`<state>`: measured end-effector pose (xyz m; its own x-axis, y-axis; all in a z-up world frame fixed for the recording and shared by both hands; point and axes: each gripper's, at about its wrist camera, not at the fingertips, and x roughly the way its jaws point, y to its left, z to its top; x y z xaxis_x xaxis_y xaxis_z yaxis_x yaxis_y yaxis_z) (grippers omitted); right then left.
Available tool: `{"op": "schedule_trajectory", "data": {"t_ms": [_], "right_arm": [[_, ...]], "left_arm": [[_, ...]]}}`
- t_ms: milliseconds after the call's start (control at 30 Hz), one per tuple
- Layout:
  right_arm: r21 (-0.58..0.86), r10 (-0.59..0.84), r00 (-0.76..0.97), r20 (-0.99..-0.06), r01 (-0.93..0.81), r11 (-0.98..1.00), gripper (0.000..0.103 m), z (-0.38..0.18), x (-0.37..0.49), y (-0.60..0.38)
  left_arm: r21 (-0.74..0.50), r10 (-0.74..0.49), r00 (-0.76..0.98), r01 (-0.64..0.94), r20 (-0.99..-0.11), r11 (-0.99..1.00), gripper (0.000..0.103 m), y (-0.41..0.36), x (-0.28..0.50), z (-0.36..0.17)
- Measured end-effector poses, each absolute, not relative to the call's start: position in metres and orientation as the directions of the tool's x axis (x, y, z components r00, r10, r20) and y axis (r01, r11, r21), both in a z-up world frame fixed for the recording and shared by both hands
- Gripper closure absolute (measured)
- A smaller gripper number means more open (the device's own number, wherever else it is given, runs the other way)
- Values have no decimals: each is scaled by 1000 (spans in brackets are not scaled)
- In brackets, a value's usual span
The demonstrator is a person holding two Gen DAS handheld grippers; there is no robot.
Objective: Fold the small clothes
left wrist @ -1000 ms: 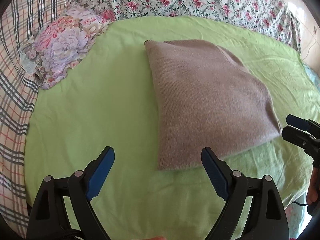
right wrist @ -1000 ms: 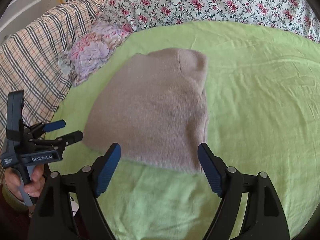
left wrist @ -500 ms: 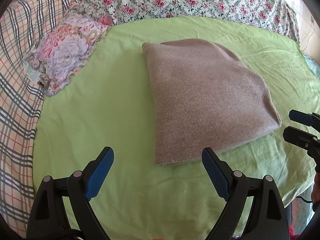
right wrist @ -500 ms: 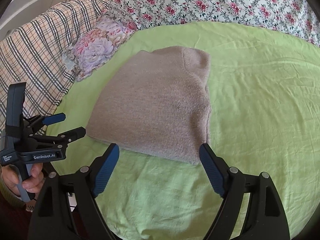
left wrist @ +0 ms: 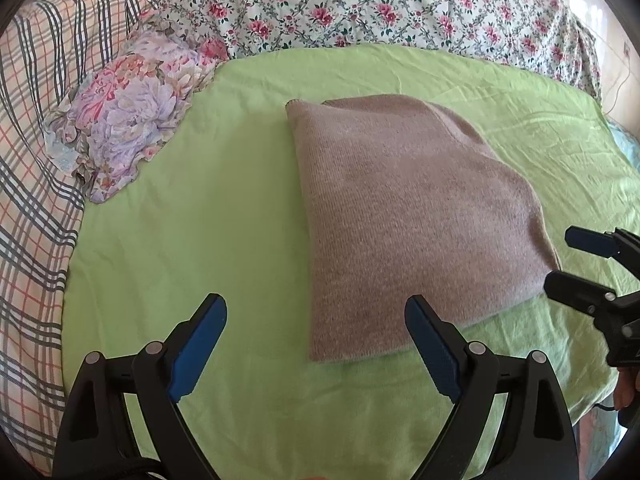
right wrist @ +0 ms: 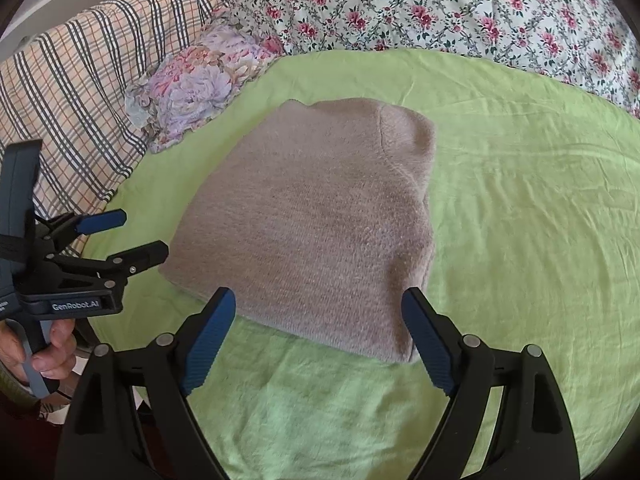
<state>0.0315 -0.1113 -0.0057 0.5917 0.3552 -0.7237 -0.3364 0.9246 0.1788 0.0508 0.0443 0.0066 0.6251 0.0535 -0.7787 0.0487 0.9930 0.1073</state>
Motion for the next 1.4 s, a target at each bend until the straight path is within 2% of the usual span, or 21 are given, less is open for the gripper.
{"op": "schedule_trajectory", "data": {"t_ms": [1400], "right_arm": [[153,337,598,-727,-337,929,17,1,64,-99]], "left_arm": [[80,33,637,45,-770,996,12,39,75,10]]}}
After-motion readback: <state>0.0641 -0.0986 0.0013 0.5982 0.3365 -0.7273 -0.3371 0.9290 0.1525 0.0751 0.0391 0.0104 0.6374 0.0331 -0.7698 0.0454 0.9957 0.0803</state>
